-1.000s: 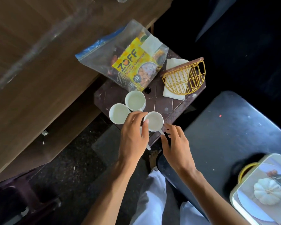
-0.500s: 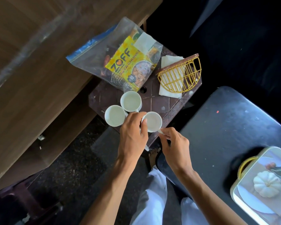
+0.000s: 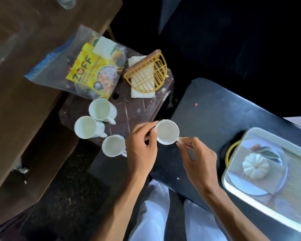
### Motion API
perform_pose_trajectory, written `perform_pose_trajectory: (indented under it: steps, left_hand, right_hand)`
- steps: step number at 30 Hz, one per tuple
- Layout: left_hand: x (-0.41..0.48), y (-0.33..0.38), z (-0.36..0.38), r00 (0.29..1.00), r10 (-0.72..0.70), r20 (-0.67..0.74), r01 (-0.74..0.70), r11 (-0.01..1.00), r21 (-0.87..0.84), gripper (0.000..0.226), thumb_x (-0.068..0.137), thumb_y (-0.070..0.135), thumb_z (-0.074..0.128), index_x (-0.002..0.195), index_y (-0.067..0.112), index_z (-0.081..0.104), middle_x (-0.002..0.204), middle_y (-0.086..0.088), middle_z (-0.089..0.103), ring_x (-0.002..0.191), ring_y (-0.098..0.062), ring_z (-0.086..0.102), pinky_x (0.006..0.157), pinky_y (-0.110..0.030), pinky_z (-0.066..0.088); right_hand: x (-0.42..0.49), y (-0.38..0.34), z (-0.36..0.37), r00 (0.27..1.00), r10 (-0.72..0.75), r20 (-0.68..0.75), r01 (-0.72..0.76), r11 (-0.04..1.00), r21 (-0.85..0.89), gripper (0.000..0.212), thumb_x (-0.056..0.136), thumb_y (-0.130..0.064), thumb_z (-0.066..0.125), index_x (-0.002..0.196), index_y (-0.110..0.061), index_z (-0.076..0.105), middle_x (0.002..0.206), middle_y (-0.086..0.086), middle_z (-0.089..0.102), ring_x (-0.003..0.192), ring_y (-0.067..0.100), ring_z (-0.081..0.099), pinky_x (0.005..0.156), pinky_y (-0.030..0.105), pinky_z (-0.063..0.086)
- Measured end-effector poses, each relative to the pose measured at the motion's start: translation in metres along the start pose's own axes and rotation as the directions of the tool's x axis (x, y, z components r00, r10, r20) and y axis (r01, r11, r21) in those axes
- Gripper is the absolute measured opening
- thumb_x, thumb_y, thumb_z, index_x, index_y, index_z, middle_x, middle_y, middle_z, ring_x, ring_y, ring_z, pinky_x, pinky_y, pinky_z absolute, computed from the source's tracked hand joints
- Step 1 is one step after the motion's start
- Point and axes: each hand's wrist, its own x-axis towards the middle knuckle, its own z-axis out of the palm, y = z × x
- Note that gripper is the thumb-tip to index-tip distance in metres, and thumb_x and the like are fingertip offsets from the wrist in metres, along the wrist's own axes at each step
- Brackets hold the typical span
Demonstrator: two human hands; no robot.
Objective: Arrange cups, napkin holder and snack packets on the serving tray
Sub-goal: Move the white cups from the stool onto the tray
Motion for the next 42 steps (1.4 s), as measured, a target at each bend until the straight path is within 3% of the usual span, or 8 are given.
perform_pose_trajectory:
  steps: [6,10,12,16,25,33,40,42]
  left_hand:
    - [-0.057,0.021,0.074,0.991,-0.031,0.129,0.037,0.998,-0.045,0.023,0.094,0.002,0.065,0.109,0.013,0.079,0.098,0.013,0.073,0.089,0.008,0.070,0.073,-0.007,0.054]
    - [-0.107,0.025,0.131,0.978,-0.038,0.203,0.043,0.999,-0.022,0.022,0.092,0.003,0.068,0.109,0.012,0.080,0.093,0.007,0.075,0.081,-0.011,0.076,0.073,-0.031,0.064]
    - [-0.130,0.025,0.160,0.968,-0.050,0.245,0.053,0.999,-0.002,0.022,0.093,0.003,0.068,0.110,0.010,0.079,0.096,-0.001,0.077,0.082,-0.014,0.076,0.074,-0.038,0.065]
    - [-0.159,0.024,0.202,0.954,-0.062,0.293,0.044,0.997,0.066,0.021,0.093,0.006,0.068,0.110,0.011,0.079,0.097,-0.005,0.079,0.082,-0.009,0.073,0.073,-0.008,0.056]
    - [-0.172,0.014,0.235,0.934,-0.111,0.341,0.034,0.974,0.225,0.018,0.094,0.010,0.067,0.108,0.011,0.078,0.099,-0.004,0.078,0.079,-0.005,0.068,0.065,0.002,0.047]
    - [-0.170,0.007,0.234,0.927,-0.192,0.323,0.103,0.956,0.273,0.019,0.095,0.013,0.065,0.110,0.013,0.078,0.099,-0.003,0.078,0.089,-0.014,0.073,0.086,-0.033,0.061]
    - [-0.170,0.002,0.234,0.921,-0.184,0.343,0.082,0.953,0.291,0.015,0.094,0.013,0.067,0.106,0.014,0.077,0.100,-0.001,0.077,0.088,-0.009,0.073,0.081,-0.025,0.059]
    - [-0.169,0.000,0.233,0.917,-0.179,0.357,0.075,0.955,0.287,0.014,0.095,0.015,0.067,0.104,0.015,0.077,0.101,0.000,0.077,0.090,-0.007,0.072,0.084,-0.028,0.060]
  right_hand:
    - [-0.034,0.058,-0.078,0.994,0.105,-0.036,-0.107,0.994,-0.032,0.012,0.089,-0.010,0.071,0.098,-0.019,0.071,0.093,-0.022,0.065,0.086,-0.007,0.064,0.075,-0.002,0.041]
    - [-0.065,0.110,-0.121,0.969,0.230,-0.092,-0.232,0.973,-0.013,0.014,0.089,-0.010,0.070,0.101,-0.018,0.070,0.095,-0.017,0.069,0.083,0.004,0.069,0.074,0.015,0.053]
    - [-0.080,0.138,-0.138,0.951,0.284,-0.121,-0.285,0.958,0.003,0.014,0.089,-0.008,0.071,0.101,-0.013,0.071,0.094,-0.014,0.069,0.083,0.007,0.069,0.073,0.008,0.050]
    - [-0.102,0.179,-0.159,0.940,0.315,-0.131,-0.318,0.948,0.001,0.015,0.089,-0.008,0.070,0.105,-0.008,0.071,0.099,-0.001,0.075,0.086,0.014,0.071,0.079,0.021,0.056]
    - [-0.115,0.222,-0.161,0.934,0.342,-0.098,-0.332,0.937,0.107,0.015,0.089,-0.004,0.070,0.104,-0.005,0.070,0.095,0.001,0.074,0.085,0.006,0.070,0.080,0.015,0.055]
    - [-0.114,0.228,-0.150,0.949,0.310,-0.062,-0.304,0.948,0.091,0.011,0.089,-0.005,0.070,0.100,-0.005,0.070,0.090,0.004,0.073,0.077,0.007,0.064,0.077,0.000,0.044]
    - [-0.114,0.234,-0.150,0.953,0.302,-0.005,-0.302,0.952,0.042,0.009,0.088,-0.009,0.072,0.097,-0.007,0.070,0.089,-0.001,0.073,0.077,0.003,0.062,0.075,0.006,0.047]
    - [-0.113,0.233,-0.151,0.949,0.316,0.013,-0.316,0.948,0.050,0.010,0.089,-0.011,0.072,0.098,-0.008,0.070,0.091,-0.002,0.073,0.079,0.005,0.064,0.077,0.017,0.053]
